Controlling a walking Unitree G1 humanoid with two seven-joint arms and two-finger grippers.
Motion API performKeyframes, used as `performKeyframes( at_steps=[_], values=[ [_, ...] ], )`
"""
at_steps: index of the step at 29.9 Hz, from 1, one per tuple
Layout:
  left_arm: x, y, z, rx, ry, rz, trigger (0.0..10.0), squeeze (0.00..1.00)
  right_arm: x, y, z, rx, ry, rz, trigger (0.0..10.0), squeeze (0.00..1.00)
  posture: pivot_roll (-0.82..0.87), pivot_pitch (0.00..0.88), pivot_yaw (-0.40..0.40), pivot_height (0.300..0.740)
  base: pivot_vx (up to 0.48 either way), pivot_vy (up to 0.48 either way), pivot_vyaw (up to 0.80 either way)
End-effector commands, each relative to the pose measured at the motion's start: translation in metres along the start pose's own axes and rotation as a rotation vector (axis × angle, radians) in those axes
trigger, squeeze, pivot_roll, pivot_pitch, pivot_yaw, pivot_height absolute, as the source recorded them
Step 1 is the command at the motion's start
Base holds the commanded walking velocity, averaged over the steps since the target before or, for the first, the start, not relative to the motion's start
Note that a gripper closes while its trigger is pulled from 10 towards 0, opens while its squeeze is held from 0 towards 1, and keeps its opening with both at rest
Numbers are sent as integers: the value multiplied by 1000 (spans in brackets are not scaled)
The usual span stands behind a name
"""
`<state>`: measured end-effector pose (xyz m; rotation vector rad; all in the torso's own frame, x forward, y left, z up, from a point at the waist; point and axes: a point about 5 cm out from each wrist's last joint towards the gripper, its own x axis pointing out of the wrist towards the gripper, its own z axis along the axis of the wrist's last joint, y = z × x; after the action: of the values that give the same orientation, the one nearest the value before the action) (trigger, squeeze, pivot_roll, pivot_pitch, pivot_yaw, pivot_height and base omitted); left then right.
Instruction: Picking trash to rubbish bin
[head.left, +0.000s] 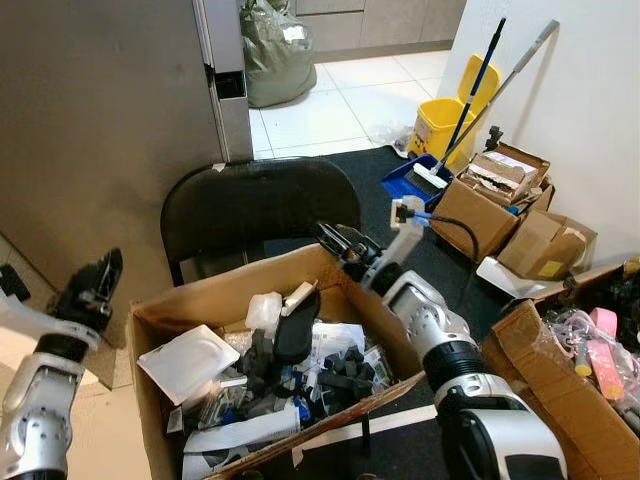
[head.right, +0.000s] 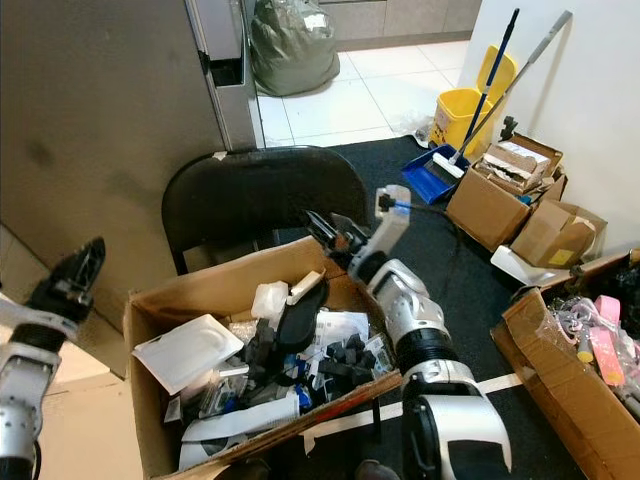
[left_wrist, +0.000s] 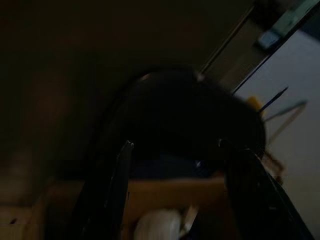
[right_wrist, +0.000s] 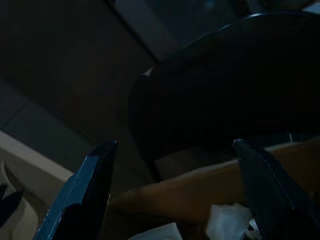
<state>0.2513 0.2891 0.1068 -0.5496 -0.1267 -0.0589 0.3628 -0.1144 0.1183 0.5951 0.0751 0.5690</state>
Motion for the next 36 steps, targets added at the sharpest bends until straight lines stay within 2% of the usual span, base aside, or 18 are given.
performKeyframes(
  at_steps=[1, 6, 11, 19, 25, 27, 29, 30, 34, 35, 36],
  values=[
    [-6, 6, -8, 11, 48, 28, 10000, 0, -4, -2, -11, 14, 27, -16, 10000, 0, 18, 78, 44, 740, -371, 0, 0],
    [-4, 2, -14, 6, 75, 15, 10000, 0, -2, 2, -19, 18, 42, -4, 10000, 0, 20, 81, 47, 740, -442, 0, 0],
    [2, -9, -21, 10, 99, -23, 10000, 0, 5, 12, -28, 26, 52, 36, 10000, 0, 14, 78, 50, 740, -480, 0, 0],
    [5, -18, -26, 1, 102, -50, 10000, 0, 4, 10, -29, 13, 56, 14, 10000, 0, 15, 82, 48, 740, -480, 0, 0],
    [9, -33, -41, -28, 131, -97, 10000, 0, -8, -15, -29, -58, 94, -184, 10000, 0, 13, 84, 48, 740, -480, 0, 0],
    [9, -34, -43, -28, 139, -101, 10000, 0, -11, -19, -30, -57, 99, -210, 10000, 0, 10, 85, 48, 740, -480, 0, 0],
    [3, -30, -64, -23, 217, -92, 10000, 0, -25, -36, -34, -84, 135, -338, 10000, 0, 3, 82, 51, 740, 0, 0, 0],
    [3, -30, -64, -23, 217, -92, 10000, 0, -25, -36, -34, -84, 135, -338, 10000, 0, 3, 82, 51, 740, 0, 0, 0],
    [-26, -16, -115, -10, 425, -59, 10000, 0, -64, -66, -53, -122, 238, -568, 10000, 0, -8, 82, 58, 740, 0, 0, 0],
    [-26, -16, -115, -10, 425, -59, 10000, 0, -64, -66, -53, -122, 238, -568, 10000, 0, -8, 82, 58, 740, 0, 0, 0],
    [-42, -7, -133, 4, 509, -3, 10000, 0, -79, -74, -62, -122, 277, -626, 10000, 0, -10, 82, 57, 740, 0, 0, 0]
  ],
)
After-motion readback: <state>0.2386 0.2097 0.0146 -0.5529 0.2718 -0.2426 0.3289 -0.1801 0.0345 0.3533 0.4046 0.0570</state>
